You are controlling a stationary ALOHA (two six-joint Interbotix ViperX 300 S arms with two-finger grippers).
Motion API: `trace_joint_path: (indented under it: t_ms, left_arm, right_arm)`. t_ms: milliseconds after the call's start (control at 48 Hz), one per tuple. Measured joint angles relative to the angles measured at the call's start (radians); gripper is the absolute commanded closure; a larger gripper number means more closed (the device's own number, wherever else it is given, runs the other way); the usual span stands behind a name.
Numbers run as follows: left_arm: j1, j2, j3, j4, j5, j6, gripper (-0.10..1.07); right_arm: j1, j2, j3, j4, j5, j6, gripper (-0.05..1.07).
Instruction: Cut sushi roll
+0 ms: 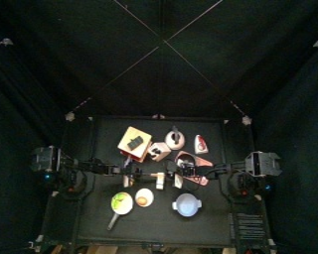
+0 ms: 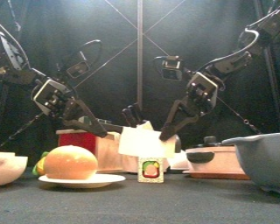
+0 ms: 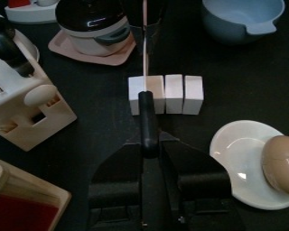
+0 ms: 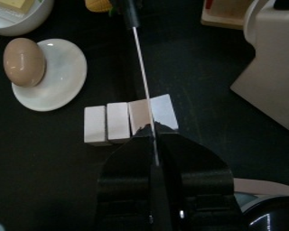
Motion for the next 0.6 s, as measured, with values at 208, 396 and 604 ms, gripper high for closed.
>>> trace_joint_path:
  t_ms: [208, 396, 604]
  left_arm:
    - [0.002, 0.009, 0.002, 0.0, 0.003, 0.0, 0.55]
    - [0.0, 0.012, 0.0, 0.0, 0.011, 0.002, 0.55]
    - [0.002, 0.014, -0.002, 0.0, 0.023, 0.002, 0.55]
  right_arm:
    - [-0.003, 0.009, -0.006, 0.0, 0.0, -0.002, 0.59]
    - [-0.005, 0.026, -0.006, 0.0, 0.0, -0.002, 0.59]
    - [-0.009, 0.026, -0.008, 0.0, 0.0, -0.002, 0.59]
